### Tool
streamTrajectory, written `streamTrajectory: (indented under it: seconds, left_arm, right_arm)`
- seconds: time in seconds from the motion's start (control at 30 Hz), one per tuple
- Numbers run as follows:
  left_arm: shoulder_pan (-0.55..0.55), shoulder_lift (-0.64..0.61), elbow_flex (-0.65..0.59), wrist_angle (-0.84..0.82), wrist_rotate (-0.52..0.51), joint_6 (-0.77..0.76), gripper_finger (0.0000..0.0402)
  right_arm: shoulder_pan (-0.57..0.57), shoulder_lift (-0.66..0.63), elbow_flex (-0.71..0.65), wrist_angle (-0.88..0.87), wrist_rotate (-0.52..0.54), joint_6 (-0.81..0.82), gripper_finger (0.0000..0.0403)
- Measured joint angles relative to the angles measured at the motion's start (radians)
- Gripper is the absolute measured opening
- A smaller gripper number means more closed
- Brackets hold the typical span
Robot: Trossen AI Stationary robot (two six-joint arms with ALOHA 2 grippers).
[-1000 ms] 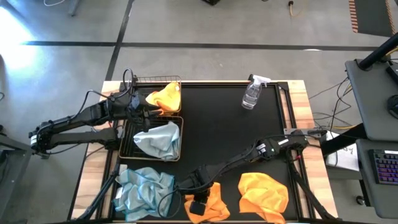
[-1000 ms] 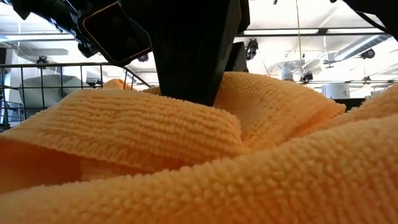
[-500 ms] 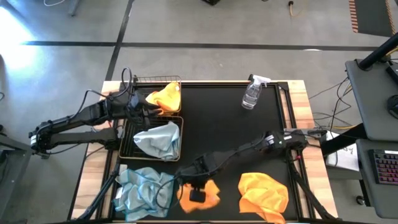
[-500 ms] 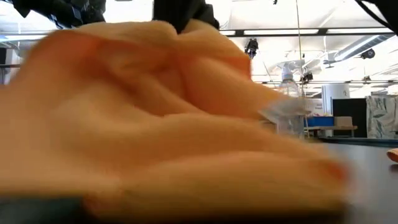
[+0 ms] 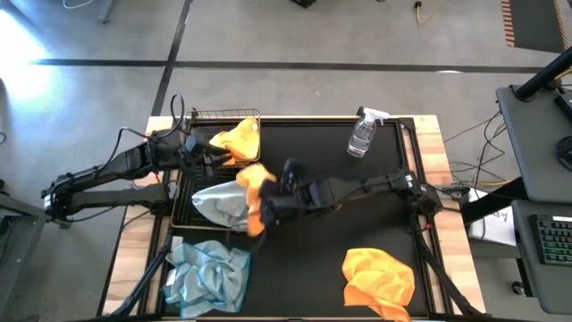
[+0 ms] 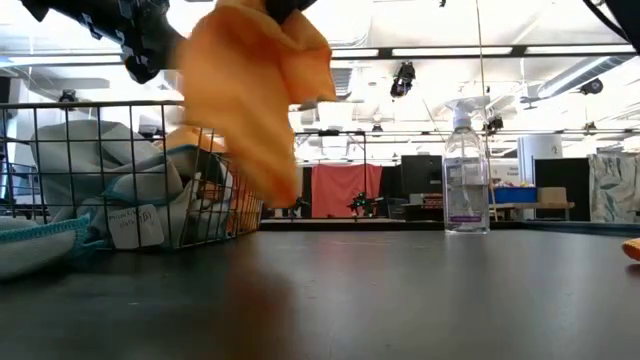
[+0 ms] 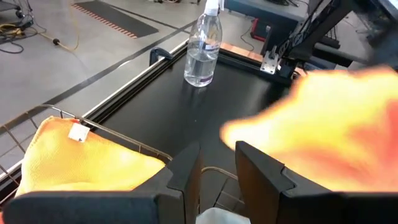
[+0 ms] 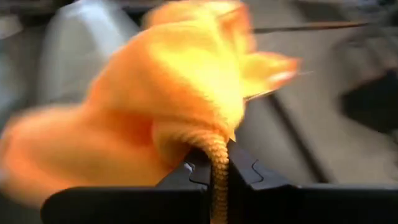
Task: Sort microfiber towel by color & place in baskets
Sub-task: Put the yellow towel into the top wire basket
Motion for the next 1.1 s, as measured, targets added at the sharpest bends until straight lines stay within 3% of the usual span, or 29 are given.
streamTrajectory:
  seconds: [0.1,0.2,0.4,0.57,0.9,1.1]
  left_arm:
    - [0.0,0.0,0.0,-0.001,0.0,-0.005,0.0084]
    - [0.0,0.0,0.0,-0.001,0.0,-0.006,0.0084]
    - [0.0,-0.001,0.0,-0.003,0.0,-0.006,0.0084]
    - [0.0,-0.003,0.0,-0.01,0.0,-0.003,0.0084]
    - [0.0,-0.003,0.0,-0.01,0.001,0.0,0.0084]
    - [0.0,-0.001,0.0,-0.009,0.001,0.0,0.0084]
  right_arm:
    - [-0.066,-0.005,0.0,0.051,0.046,-0.05,0.0009]
    - [-0.132,-0.005,0.0,0.167,0.02,-0.139,0.0009]
    - [-0.263,-0.005,0.0,0.476,-0.225,-0.25,0.0009]
    - [-0.34,-0.005,0.0,0.646,-0.326,-0.288,0.0009]
    - [-0.442,-0.005,0.0,0.783,-0.523,-0.218,0.0009]
    - [-0.469,0.038,-0.001,0.864,-0.541,-0.168,0.0009]
